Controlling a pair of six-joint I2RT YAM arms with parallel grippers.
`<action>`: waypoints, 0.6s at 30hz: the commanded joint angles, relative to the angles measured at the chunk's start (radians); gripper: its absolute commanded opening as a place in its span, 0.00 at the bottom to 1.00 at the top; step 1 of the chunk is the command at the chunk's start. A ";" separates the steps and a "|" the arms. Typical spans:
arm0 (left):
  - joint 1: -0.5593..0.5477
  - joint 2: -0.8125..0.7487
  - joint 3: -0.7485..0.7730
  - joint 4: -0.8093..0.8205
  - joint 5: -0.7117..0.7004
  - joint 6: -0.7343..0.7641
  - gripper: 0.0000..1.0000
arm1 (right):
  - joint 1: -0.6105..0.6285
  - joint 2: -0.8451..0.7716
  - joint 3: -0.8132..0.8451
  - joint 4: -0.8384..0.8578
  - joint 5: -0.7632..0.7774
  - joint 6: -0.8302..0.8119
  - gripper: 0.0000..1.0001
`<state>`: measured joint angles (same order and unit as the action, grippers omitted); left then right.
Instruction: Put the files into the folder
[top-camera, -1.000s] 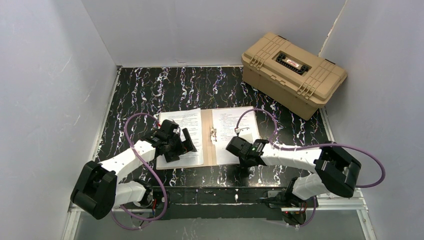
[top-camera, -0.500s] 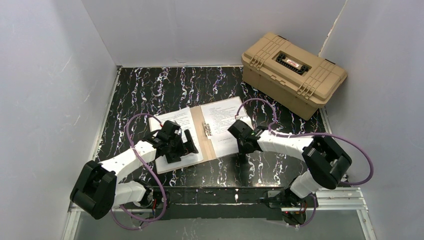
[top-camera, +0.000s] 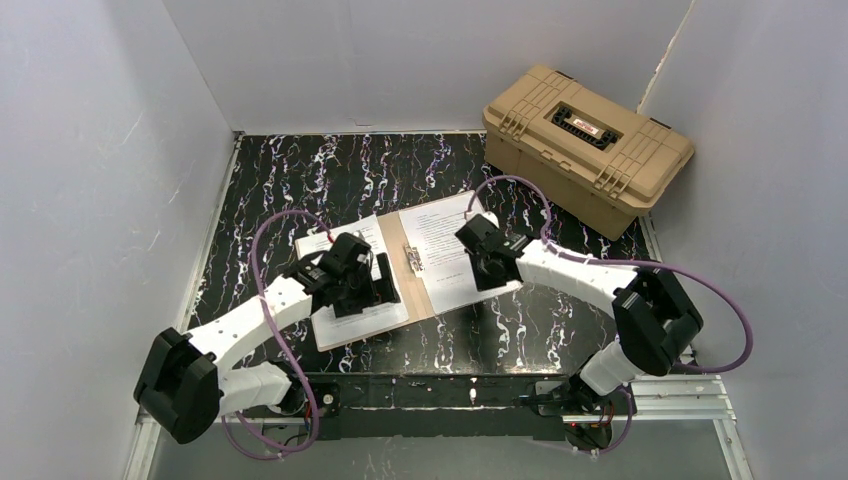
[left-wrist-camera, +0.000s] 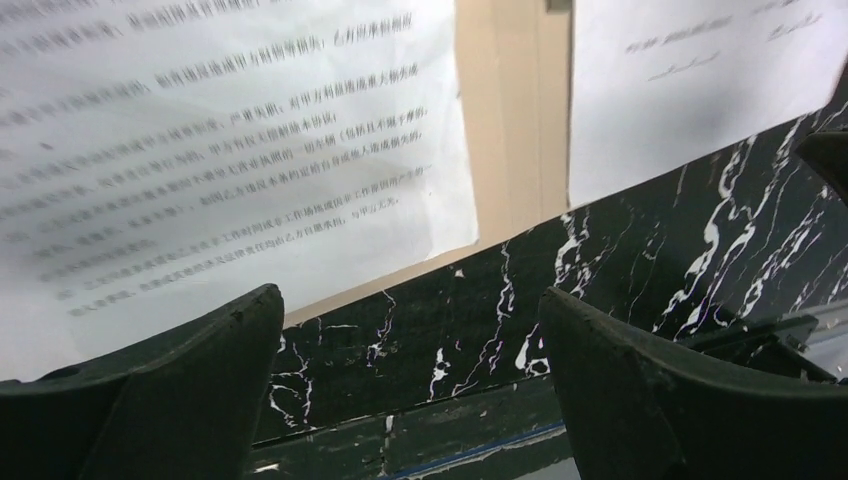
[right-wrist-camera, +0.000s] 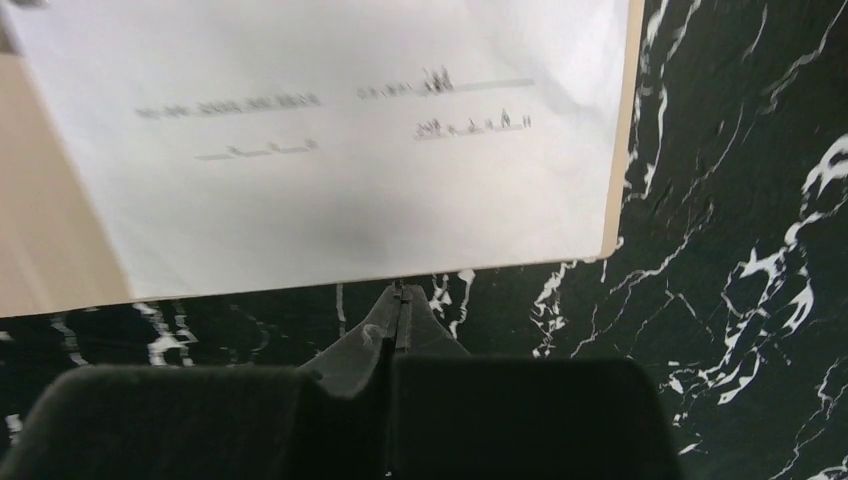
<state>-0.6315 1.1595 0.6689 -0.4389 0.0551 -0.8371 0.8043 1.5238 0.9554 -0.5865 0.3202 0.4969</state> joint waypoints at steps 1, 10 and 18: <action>-0.002 -0.043 0.127 -0.199 -0.209 0.098 0.98 | -0.001 -0.041 0.145 -0.051 -0.022 -0.066 0.05; -0.002 -0.013 0.086 -0.234 -0.312 0.107 0.98 | 0.005 0.090 0.393 -0.051 -0.102 -0.144 0.09; -0.002 0.062 0.017 -0.174 -0.285 0.087 0.98 | 0.051 0.266 0.579 -0.050 -0.137 -0.183 0.09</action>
<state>-0.6315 1.1973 0.7063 -0.6163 -0.2047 -0.7433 0.8272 1.7317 1.4487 -0.6292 0.2119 0.3473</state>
